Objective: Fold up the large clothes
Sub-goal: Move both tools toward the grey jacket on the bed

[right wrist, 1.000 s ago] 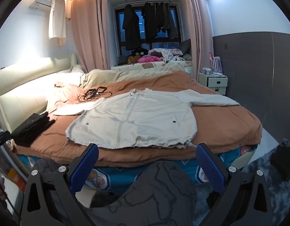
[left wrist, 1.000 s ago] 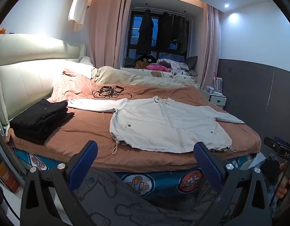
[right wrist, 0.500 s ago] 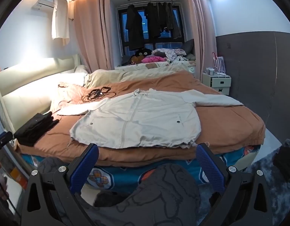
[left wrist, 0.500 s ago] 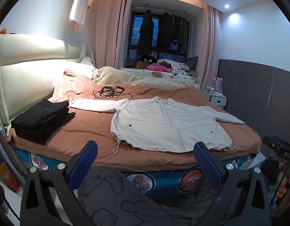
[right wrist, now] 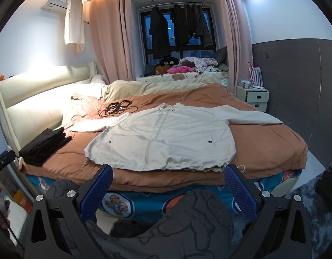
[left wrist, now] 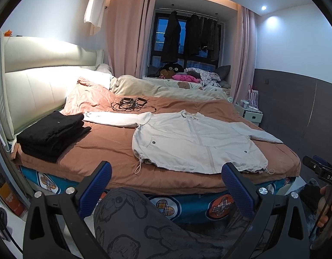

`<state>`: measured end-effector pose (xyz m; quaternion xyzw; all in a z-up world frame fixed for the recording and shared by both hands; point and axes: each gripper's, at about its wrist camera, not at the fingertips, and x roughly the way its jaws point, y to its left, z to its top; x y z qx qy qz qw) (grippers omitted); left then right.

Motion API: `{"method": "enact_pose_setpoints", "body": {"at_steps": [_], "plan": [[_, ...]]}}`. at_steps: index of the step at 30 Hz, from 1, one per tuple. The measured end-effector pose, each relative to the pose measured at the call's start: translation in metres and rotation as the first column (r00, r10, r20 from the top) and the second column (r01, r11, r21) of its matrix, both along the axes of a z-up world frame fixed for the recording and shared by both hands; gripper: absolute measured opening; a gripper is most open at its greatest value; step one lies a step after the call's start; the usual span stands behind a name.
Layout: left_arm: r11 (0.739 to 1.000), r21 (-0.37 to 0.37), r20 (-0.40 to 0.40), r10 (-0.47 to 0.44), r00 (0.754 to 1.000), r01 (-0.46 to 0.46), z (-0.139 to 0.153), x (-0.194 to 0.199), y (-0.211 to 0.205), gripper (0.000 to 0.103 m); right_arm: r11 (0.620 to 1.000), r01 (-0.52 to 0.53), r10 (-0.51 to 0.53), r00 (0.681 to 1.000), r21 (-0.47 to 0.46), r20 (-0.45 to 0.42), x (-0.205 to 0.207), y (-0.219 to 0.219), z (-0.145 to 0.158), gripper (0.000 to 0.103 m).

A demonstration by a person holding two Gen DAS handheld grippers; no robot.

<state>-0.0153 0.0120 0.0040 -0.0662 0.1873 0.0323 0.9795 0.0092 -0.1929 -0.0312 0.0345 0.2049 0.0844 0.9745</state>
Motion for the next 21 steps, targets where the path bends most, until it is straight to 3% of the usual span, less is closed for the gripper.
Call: {"method": "enact_pose_setpoints", "body": {"at_steps": [21], "plan": [[1.0,0.003,0.022,0.021,1.0,-0.021,0.012,-0.006,0.003,0.103,1.0,-0.027,0.027,1.0,0.014,0.006,0.0,-0.002,0.006,0.103]]}}
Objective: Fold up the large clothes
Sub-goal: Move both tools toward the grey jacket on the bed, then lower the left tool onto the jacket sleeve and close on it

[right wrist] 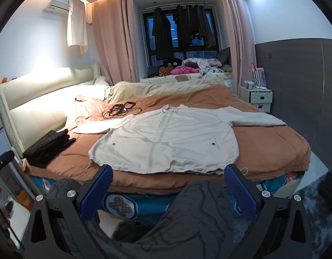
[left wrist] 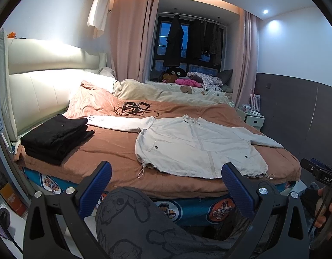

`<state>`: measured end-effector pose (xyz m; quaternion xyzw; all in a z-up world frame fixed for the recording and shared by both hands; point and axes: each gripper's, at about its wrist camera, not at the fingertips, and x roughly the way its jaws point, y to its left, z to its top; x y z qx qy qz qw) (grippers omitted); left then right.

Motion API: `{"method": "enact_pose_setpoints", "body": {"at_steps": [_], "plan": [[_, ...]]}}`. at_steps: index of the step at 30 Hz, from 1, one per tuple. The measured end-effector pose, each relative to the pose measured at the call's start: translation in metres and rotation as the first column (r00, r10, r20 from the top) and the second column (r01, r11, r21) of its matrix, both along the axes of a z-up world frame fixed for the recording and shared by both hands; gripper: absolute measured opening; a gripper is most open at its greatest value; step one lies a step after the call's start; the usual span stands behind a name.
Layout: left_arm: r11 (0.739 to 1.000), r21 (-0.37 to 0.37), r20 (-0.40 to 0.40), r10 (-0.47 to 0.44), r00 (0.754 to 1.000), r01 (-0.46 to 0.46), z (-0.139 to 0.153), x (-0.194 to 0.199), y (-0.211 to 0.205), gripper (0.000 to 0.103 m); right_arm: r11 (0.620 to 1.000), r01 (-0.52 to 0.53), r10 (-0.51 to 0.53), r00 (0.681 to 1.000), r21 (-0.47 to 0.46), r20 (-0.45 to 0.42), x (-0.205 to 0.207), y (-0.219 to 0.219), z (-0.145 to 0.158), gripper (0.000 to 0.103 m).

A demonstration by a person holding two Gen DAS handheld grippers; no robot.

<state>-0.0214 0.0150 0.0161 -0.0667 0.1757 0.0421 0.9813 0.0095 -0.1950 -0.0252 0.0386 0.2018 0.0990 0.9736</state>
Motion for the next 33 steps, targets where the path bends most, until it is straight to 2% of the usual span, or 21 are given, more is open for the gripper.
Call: {"method": "enact_pose_setpoints", "body": {"at_steps": [8,19,28,33], "plan": [[1.0,0.021,0.002,-0.006,1.0,0.006,0.001,-0.004,0.004,0.103,1.0,-0.012,0.012,1.0,0.023,-0.009,0.008,0.009,-0.001,0.103],[0.999,-0.013,-0.015,0.032,0.999,-0.033,-0.008,0.004,0.027,0.103,0.999,-0.035,0.036,0.999,0.031,-0.029,0.03,0.026,-0.001,0.103],[0.997,-0.038,-0.027,0.064,0.998,-0.065,-0.013,0.025,0.048,0.103,0.997,-0.071,0.071,0.997,0.02,-0.033,0.048,0.042,0.0,0.103],[0.995,-0.044,-0.041,0.084,0.996,-0.086,-0.014,0.047,0.057,0.103,0.993,-0.097,0.102,0.993,0.069,-0.068,0.076,0.043,-0.002,0.103]]}}
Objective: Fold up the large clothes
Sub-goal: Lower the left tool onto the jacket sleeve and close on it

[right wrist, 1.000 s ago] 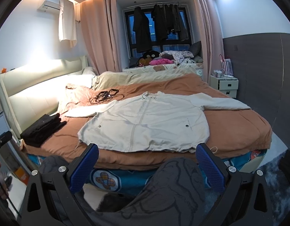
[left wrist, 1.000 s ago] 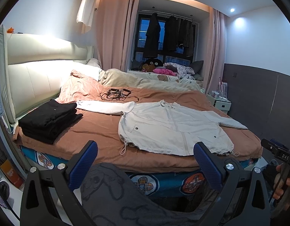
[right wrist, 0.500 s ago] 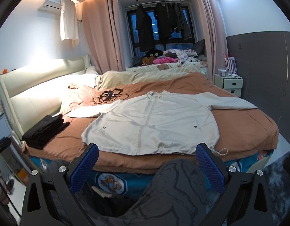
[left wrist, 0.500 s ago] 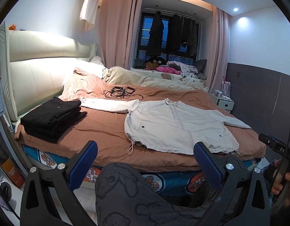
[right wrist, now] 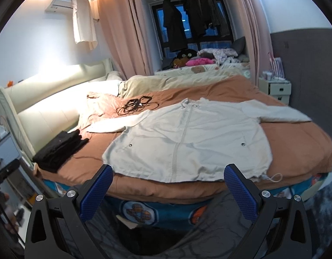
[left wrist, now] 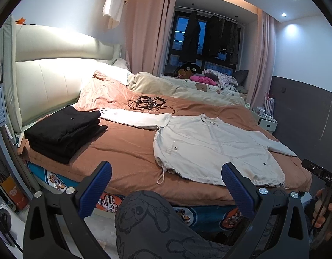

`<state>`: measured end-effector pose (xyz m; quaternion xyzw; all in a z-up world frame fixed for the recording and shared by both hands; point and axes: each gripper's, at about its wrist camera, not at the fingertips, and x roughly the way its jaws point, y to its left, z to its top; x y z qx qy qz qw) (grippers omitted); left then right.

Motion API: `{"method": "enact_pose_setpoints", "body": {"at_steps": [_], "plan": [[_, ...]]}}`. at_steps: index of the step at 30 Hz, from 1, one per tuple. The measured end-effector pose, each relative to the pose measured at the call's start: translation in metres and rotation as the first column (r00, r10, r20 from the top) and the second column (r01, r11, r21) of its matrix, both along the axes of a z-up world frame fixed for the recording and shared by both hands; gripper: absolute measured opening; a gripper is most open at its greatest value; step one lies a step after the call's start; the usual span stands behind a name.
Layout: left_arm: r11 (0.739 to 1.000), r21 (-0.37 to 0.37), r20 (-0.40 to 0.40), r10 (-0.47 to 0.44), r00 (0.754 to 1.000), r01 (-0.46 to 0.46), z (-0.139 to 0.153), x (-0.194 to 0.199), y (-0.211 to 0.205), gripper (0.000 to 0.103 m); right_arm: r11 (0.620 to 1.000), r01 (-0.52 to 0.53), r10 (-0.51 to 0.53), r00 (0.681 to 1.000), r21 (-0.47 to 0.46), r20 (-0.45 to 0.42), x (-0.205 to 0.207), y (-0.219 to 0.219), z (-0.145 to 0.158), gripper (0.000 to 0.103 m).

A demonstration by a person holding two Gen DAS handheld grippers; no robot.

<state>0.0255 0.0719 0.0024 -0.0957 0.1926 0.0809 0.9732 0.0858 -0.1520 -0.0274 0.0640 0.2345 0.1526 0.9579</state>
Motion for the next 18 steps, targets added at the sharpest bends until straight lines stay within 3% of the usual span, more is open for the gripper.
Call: {"method": "enact_pose_setpoints", "body": {"at_steps": [12,18], "plan": [[0.996,-0.063,-0.036,0.064,0.997,-0.066,-0.008,0.108,0.059,0.103,0.999,-0.041,0.04,0.998,-0.018,-0.043,0.108,0.034,-0.003,0.103],[0.992,-0.085,-0.096,0.085,0.992,-0.093,-0.017,0.174,0.092,0.1,0.998,-0.059,0.059,0.994,0.007,-0.09,0.179,0.049,-0.006,0.094]]}}
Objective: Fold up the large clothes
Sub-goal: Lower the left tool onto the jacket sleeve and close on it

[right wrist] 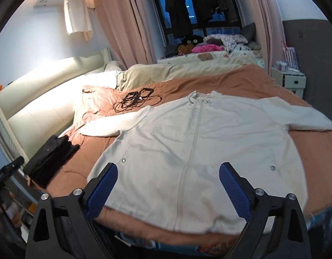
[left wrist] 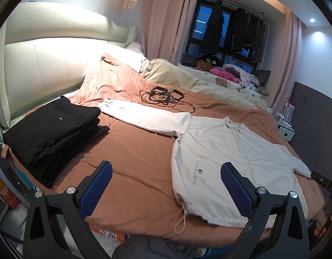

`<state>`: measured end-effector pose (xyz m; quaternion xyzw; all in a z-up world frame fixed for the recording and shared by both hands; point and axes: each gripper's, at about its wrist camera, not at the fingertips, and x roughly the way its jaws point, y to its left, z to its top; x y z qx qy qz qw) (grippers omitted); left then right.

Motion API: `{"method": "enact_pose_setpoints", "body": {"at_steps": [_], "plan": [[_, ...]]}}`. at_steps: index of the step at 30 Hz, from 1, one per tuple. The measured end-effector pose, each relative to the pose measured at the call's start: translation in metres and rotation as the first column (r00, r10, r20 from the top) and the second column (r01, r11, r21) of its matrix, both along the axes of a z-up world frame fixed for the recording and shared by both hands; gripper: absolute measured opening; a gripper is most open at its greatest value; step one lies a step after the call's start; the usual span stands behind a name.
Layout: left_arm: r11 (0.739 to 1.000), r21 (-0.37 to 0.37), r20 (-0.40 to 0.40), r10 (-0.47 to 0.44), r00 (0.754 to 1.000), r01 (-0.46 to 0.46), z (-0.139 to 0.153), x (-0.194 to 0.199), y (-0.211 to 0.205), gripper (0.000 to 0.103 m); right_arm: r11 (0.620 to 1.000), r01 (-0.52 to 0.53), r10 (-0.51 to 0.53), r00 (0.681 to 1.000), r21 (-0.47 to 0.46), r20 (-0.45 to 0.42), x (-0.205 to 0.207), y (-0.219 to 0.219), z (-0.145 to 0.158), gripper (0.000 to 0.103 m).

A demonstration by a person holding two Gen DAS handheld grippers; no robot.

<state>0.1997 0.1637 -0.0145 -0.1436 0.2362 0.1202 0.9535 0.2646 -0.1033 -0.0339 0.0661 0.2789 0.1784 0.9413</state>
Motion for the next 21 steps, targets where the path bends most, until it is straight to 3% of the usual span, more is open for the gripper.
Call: {"method": "enact_pose_setpoints", "body": {"at_steps": [4,12,14,21], "plan": [[1.0,-0.027,-0.048,0.011,0.999,-0.012,-0.005,0.043,0.022,0.092,1.0,-0.015,0.016,1.0,0.01,-0.018,0.041,0.015,-0.002,0.093],[0.997,-0.05,-0.105,0.06,0.993,-0.065,-0.011,0.12,0.06,0.089,1.0,-0.023,0.024,0.994,0.01,-0.104,0.118,0.045,-0.012,0.083],[0.995,-0.062,-0.126,0.067,0.99,-0.075,-0.016,0.143,0.072,0.079,0.999,-0.036,0.037,0.991,0.009,-0.13,0.139,0.056,-0.015,0.077],[0.986,-0.104,-0.207,0.105,0.973,-0.128,-0.043,0.22,0.12,0.073,0.998,-0.07,0.067,0.976,-0.004,-0.206,0.202,0.092,-0.028,0.06]]}}
